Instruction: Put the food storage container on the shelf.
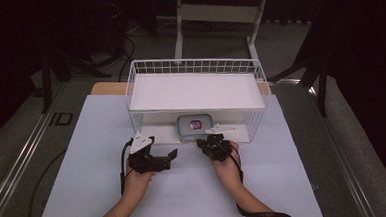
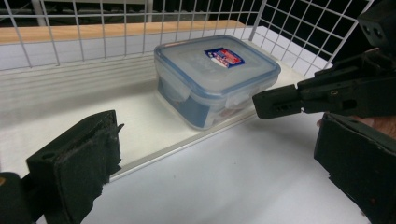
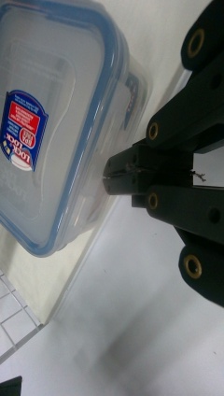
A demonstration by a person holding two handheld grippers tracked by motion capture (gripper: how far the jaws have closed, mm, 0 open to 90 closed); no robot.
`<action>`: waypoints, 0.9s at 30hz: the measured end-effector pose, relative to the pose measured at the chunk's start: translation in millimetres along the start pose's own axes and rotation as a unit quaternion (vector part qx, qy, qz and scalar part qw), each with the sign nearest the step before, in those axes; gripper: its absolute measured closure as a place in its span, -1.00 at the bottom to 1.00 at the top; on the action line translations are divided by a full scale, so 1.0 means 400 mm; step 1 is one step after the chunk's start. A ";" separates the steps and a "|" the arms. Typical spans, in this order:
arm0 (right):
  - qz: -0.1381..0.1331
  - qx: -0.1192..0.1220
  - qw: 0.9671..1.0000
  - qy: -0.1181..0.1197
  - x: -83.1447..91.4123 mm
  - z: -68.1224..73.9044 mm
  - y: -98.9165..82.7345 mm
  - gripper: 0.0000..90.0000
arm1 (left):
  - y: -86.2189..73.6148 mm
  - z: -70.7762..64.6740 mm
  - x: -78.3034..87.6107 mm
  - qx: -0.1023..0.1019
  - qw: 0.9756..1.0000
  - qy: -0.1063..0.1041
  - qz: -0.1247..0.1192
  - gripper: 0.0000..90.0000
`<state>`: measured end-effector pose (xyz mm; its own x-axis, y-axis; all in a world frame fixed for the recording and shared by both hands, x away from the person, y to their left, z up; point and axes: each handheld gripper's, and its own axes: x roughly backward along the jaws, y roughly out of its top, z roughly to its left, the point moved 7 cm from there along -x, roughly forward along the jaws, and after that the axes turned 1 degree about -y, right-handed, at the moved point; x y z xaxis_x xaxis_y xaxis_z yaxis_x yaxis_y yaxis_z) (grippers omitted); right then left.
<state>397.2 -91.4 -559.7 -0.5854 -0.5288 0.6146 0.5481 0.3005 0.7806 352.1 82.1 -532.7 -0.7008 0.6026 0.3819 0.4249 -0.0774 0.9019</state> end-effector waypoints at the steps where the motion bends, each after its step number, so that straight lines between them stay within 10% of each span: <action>1: 0.000 0.003 1.000 -0.002 -0.002 0.001 0.003 1.00 | 0.000 0.001 0.000 0.000 1.000 0.000 0.000 -0.97; 27: 0.000 -0.006 1.000 -0.015 -0.076 -0.004 0.055 1.00 | -0.005 -0.017 -0.007 -0.019 1.000 -0.012 -0.003 -0.97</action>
<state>428.2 -69.9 -561.3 -0.6027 -0.5048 0.6179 0.5547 0.2916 0.7793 349.2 75.3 -534.1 -0.6892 0.6223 0.3711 0.3977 -0.1031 0.9117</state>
